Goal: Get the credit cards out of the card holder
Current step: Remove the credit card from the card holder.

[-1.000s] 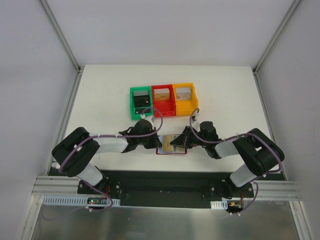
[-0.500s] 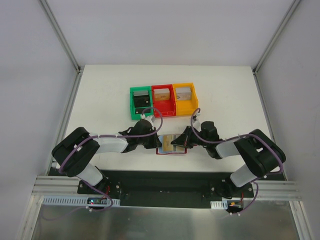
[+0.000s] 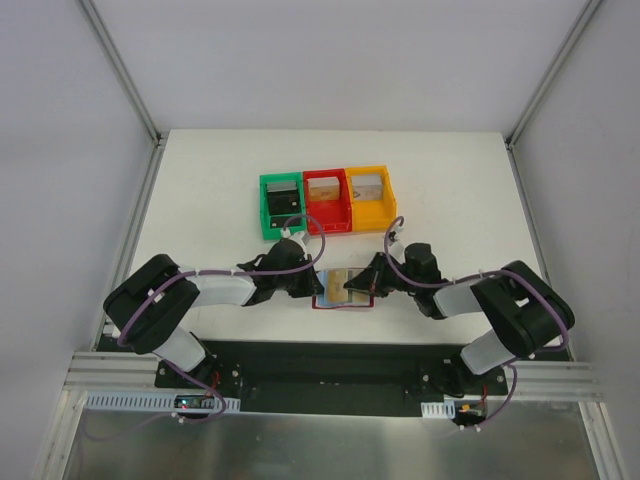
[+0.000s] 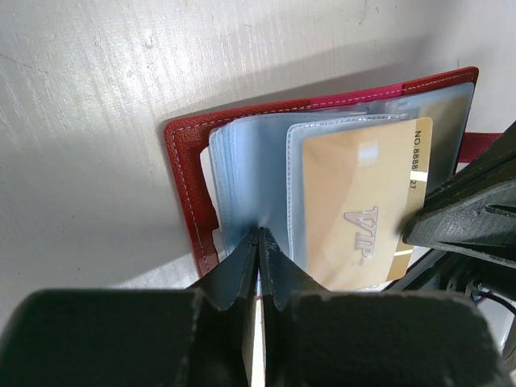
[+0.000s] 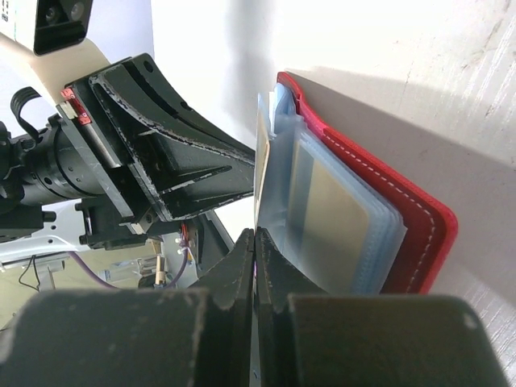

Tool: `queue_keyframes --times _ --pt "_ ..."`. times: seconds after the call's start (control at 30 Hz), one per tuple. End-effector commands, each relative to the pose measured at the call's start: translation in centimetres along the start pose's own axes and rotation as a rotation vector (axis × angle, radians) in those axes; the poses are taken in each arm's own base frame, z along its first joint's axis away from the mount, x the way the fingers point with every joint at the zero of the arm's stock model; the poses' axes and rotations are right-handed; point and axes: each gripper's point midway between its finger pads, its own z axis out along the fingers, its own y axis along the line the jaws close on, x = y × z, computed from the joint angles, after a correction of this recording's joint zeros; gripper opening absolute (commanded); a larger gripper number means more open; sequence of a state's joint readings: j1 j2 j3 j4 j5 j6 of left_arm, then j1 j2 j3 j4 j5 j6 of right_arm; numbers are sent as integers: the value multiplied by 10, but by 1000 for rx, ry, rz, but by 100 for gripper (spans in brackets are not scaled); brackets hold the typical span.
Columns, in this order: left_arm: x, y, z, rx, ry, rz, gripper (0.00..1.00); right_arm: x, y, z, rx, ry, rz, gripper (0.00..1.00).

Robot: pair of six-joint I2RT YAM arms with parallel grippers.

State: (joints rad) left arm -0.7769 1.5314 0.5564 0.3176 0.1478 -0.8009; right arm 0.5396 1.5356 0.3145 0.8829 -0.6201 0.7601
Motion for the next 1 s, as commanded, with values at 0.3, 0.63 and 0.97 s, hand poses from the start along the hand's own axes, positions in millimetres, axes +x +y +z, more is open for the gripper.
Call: queue_keyframes --times 0.3,0.63,0.97 --pt "23 49 -3 -167 47 -14 0 -12 23 -14 -88 -39 -48 1" --pt "20 43 -8 -146 31 -13 0 -14 11 -30 -15 -47 -87 1" --pt "8 28 -16 -103 2 10 0 -17 14 -46 50 -53 -148 1"
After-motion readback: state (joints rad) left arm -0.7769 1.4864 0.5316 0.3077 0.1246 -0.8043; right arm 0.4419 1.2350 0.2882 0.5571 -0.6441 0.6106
